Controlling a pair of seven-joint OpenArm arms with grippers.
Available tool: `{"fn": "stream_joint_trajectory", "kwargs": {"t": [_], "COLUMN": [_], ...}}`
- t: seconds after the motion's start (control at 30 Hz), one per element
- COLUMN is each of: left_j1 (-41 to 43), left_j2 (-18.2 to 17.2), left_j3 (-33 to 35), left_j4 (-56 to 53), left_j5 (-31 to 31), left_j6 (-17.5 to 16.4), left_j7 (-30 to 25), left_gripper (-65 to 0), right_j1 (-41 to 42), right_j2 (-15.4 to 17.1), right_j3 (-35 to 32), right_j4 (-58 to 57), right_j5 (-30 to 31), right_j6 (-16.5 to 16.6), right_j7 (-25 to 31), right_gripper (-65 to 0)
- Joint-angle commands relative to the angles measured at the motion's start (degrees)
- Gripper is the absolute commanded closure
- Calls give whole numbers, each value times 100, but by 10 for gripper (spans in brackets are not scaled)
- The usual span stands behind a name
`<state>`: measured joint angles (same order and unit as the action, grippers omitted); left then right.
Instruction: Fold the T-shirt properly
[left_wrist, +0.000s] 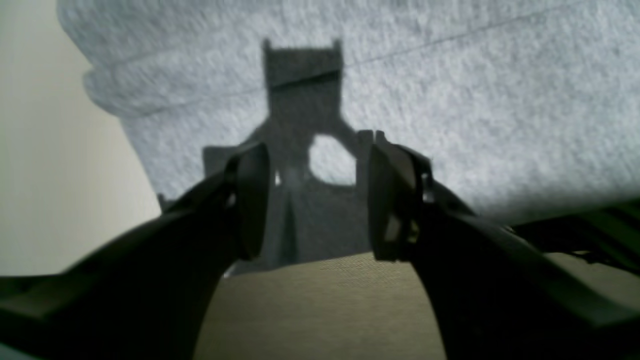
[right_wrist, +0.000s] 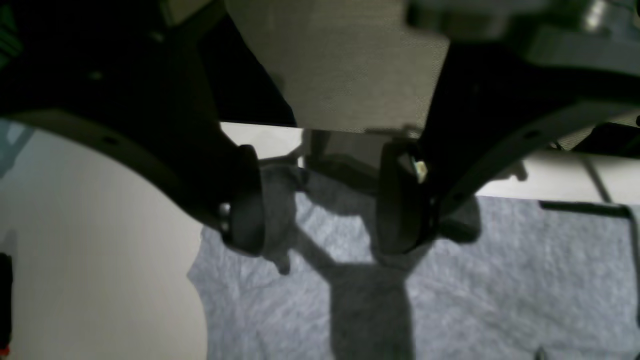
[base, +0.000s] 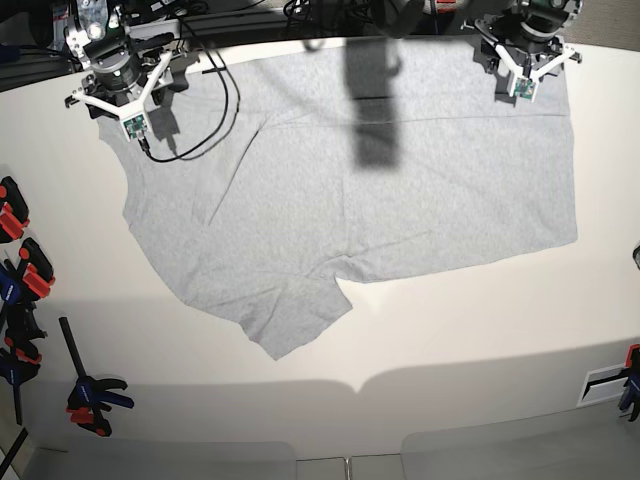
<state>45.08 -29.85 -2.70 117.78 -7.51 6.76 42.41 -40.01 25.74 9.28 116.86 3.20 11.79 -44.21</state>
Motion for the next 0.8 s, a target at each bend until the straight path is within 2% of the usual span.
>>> {"fn": "stream_joint_trajectory", "kwargs": {"t": [0.0,0.07,0.13,0.27,0.33,0.5,0.67,0.77], "left_j1": [28,28,-28,-352,-581,-1390,-2479,-3067], "left_j2": [-50,-50,-50,-50,-52,-157,-492,-704], "left_j3": [-39,-39,-39,-39,-39,-39,-39,-39], "left_j4": [101,129,190,247,247,247,214,-2], "left_j5": [181,501,758,901,903,898,896,872], "left_j6": [225,365,356,356,354,352,348,262], "left_j7": [-98,-192,-179,-170,-166,92,647,595], "left_gripper": [-290,-290,-290,-290,-290,-290,-290,-290], "right_j1": [-11,13,31,33,70,505,975,1237], "right_j2": [76,76,74,74,76,76,74,74], "right_j3": [50,50,50,50,50,50,50,50], "right_j4": [131,153,153,153,153,153,153,153], "right_j5": [0,-2,-2,0,0,2,2,17], "right_j6": [-52,-133,-216,-238,-236,-232,-162,-57], "right_j7": [85,92,203,920,1091,719,535,326], "right_gripper": [-342,-342,-342,-342,-342,-342,-342,-342]}}
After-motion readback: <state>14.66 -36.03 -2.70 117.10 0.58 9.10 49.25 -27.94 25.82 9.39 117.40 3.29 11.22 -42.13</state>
